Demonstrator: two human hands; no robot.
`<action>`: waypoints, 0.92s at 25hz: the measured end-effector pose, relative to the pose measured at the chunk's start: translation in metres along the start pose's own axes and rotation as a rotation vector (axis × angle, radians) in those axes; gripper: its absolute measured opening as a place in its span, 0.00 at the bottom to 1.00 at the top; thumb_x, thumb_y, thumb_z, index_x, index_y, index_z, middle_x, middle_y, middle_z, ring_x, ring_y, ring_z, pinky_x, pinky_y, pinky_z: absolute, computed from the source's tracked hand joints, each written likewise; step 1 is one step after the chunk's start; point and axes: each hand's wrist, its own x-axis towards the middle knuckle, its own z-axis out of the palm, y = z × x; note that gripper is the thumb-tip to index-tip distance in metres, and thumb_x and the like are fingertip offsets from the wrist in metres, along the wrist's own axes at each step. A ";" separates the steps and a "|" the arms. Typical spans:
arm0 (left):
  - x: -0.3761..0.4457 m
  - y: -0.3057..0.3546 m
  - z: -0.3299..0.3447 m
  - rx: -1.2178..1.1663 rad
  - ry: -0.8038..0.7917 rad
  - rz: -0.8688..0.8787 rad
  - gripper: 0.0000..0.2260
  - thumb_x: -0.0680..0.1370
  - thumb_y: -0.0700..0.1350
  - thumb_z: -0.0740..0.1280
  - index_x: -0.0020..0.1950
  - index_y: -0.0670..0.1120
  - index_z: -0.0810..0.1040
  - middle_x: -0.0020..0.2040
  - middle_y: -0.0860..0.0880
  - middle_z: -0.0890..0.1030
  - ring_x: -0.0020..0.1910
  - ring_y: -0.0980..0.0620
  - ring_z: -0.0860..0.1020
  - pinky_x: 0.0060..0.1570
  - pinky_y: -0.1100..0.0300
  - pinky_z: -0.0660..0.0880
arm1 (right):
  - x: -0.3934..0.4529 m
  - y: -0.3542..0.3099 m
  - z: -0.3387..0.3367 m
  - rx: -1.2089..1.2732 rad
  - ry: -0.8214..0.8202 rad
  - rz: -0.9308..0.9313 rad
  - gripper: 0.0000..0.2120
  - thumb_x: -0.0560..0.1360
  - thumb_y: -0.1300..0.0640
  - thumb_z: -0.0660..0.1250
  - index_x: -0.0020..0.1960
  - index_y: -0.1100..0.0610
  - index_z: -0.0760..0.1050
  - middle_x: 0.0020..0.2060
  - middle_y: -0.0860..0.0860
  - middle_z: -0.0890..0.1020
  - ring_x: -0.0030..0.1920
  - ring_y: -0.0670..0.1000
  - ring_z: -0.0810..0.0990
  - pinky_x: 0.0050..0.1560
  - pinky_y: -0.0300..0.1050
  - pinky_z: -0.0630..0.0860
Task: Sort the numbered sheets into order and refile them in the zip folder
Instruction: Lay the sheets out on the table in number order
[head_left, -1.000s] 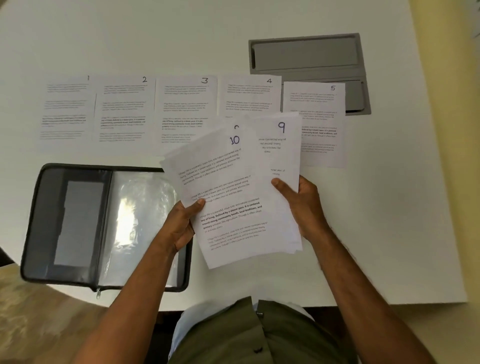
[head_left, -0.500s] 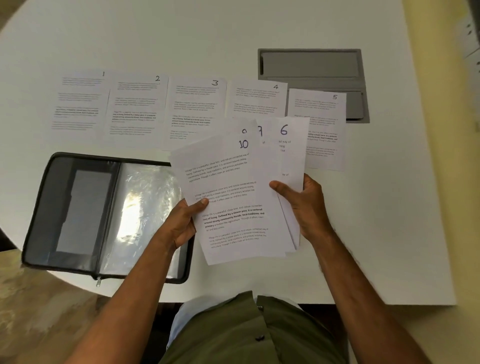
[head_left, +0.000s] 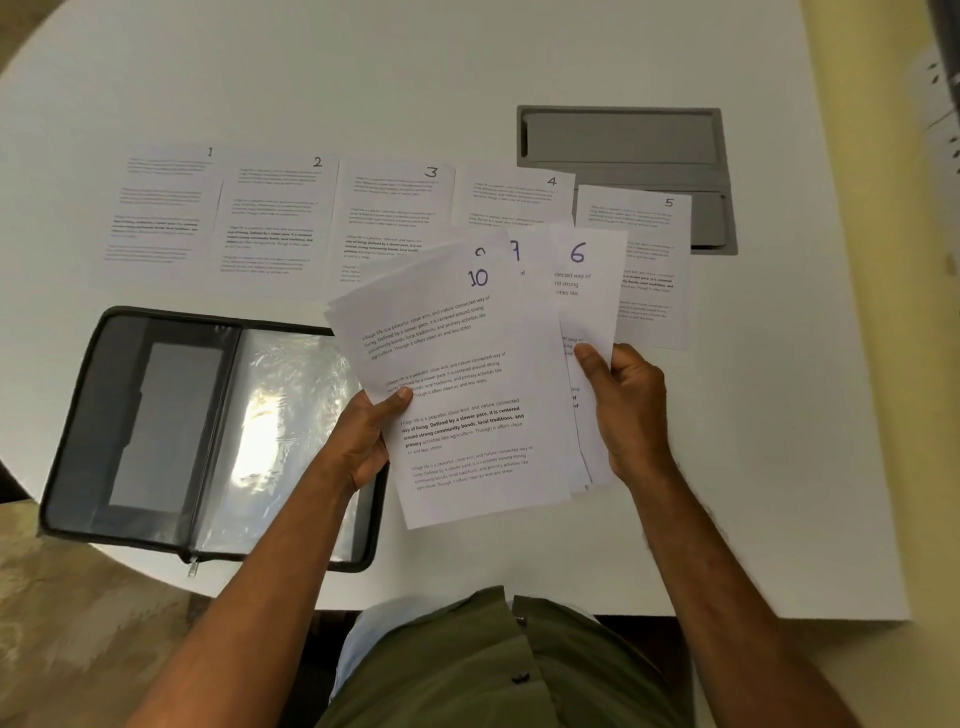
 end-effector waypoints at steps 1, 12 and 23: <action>0.002 0.000 0.002 0.007 0.007 0.012 0.15 0.79 0.38 0.68 0.65 0.44 0.78 0.60 0.42 0.85 0.55 0.44 0.85 0.49 0.50 0.84 | 0.003 0.002 0.000 -0.036 0.016 -0.013 0.05 0.81 0.54 0.70 0.51 0.55 0.83 0.47 0.45 0.87 0.49 0.46 0.86 0.49 0.42 0.84; 0.036 -0.006 0.026 0.020 0.072 0.053 0.21 0.80 0.35 0.67 0.74 0.43 0.72 0.65 0.41 0.82 0.61 0.42 0.82 0.57 0.46 0.82 | 0.055 0.021 -0.040 -0.012 0.175 0.032 0.08 0.80 0.53 0.71 0.53 0.58 0.81 0.51 0.49 0.88 0.48 0.50 0.87 0.48 0.49 0.85; 0.098 -0.006 0.068 0.083 0.111 -0.017 0.17 0.82 0.36 0.66 0.71 0.42 0.75 0.64 0.42 0.83 0.59 0.44 0.83 0.53 0.51 0.83 | 0.146 0.046 -0.098 -0.057 0.344 0.053 0.18 0.78 0.48 0.73 0.45 0.64 0.77 0.37 0.45 0.84 0.37 0.45 0.81 0.39 0.42 0.80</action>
